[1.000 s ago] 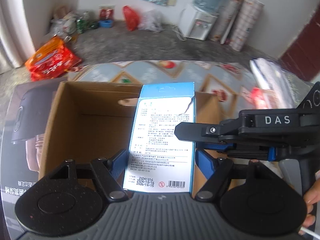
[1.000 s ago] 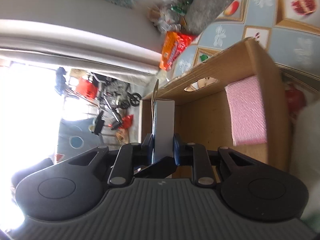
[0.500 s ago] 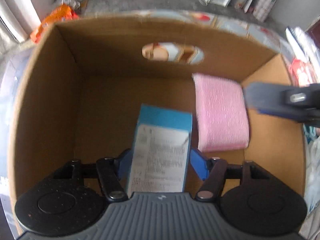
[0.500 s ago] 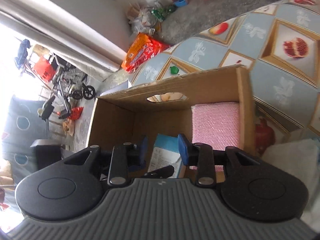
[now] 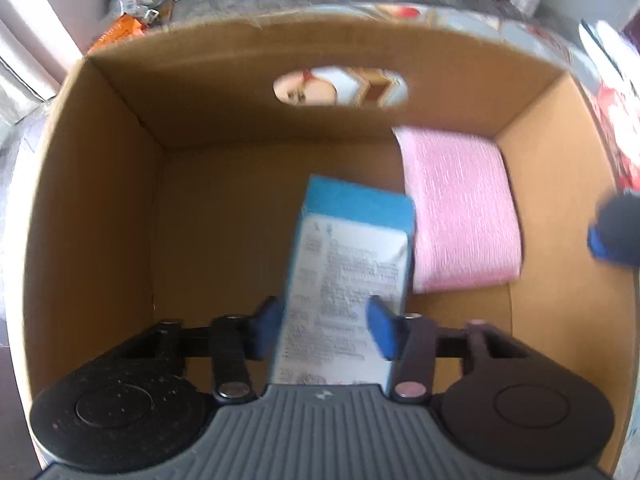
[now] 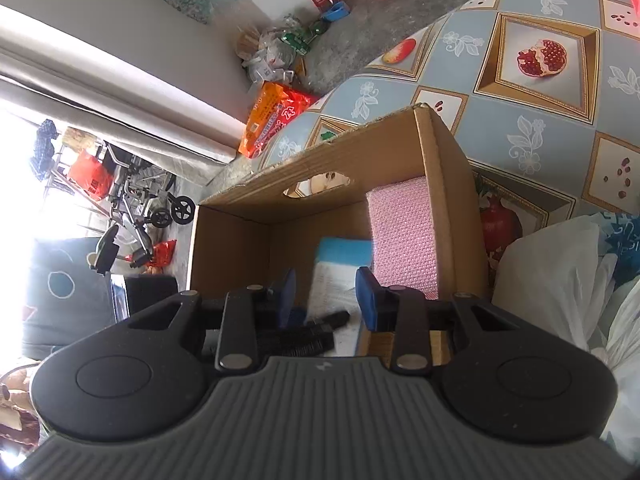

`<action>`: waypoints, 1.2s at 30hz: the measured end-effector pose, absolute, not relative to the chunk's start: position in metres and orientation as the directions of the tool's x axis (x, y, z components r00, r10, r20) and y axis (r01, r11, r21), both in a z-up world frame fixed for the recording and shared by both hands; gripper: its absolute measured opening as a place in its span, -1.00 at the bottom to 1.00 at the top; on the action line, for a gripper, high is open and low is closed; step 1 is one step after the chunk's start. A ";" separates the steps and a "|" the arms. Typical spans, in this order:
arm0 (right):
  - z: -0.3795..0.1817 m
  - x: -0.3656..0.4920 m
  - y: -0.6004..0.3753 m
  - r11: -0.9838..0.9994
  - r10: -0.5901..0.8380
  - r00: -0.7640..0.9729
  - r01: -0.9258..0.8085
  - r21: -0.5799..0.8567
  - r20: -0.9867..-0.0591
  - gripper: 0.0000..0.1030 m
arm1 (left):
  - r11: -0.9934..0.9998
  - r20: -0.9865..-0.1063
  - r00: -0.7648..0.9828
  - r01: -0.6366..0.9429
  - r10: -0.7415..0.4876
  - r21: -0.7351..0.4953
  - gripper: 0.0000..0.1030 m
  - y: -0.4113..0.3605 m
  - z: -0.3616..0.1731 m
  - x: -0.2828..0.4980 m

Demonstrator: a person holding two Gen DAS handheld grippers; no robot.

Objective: Organize soft objects

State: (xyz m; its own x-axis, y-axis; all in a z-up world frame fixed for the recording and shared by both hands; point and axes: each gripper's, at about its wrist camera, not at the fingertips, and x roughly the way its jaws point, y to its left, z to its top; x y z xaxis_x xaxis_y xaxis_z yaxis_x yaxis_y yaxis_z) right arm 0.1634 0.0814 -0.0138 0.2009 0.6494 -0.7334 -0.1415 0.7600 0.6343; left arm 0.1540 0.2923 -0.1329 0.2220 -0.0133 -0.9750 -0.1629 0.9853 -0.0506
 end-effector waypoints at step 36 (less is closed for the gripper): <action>-0.016 0.150 0.072 0.749 0.659 0.209 -0.097 0.656 -0.722 -0.34 | 0.981 -0.995 0.103 -0.191 -0.014 -0.034 -0.16 0.292 -0.139 0.143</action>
State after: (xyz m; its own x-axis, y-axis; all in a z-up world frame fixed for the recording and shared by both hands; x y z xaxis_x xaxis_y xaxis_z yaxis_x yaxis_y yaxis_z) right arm 0.1502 0.0718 -0.0163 0.2092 0.6594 -0.7221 -0.0965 0.7488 0.6557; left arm 0.1432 0.2921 -0.1389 0.1034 -0.0141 -0.9945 -0.1907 0.9811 -0.0337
